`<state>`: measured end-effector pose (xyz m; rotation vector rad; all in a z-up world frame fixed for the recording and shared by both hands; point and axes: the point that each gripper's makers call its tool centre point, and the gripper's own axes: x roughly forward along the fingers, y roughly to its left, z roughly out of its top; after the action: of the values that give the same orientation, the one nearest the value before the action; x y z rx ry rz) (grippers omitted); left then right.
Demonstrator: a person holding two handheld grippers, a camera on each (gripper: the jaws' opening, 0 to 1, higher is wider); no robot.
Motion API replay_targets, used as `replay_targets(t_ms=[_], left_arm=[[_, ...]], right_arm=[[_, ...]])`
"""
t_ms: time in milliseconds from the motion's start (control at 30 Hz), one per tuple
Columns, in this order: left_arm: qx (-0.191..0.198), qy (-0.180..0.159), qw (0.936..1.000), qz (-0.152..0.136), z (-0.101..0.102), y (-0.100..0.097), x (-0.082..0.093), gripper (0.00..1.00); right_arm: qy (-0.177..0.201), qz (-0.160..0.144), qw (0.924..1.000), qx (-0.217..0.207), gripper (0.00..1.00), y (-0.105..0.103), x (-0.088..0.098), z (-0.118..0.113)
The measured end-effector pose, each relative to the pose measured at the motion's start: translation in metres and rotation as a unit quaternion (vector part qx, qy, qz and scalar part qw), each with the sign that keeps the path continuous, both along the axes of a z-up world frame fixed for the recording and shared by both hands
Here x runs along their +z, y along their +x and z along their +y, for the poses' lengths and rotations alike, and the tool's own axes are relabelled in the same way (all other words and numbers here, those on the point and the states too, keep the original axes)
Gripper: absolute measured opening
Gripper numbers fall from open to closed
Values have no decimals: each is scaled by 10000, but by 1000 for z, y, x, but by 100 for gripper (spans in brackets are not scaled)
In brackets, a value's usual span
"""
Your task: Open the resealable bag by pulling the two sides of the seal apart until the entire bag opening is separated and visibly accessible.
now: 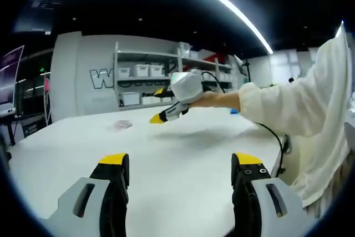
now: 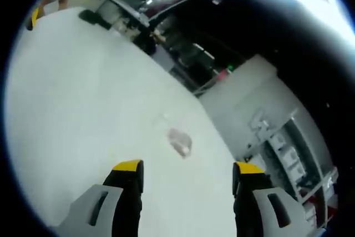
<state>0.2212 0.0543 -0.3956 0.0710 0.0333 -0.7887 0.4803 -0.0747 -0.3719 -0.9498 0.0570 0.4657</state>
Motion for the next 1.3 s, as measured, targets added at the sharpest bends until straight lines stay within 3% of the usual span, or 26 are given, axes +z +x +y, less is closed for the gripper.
replay_targets(t_ms=[1300], left_arm=[[58, -53, 10000, -16, 5, -1, 5, 74]], right_arm=[[-240, 68, 9997, -32, 60, 23, -12, 15]])
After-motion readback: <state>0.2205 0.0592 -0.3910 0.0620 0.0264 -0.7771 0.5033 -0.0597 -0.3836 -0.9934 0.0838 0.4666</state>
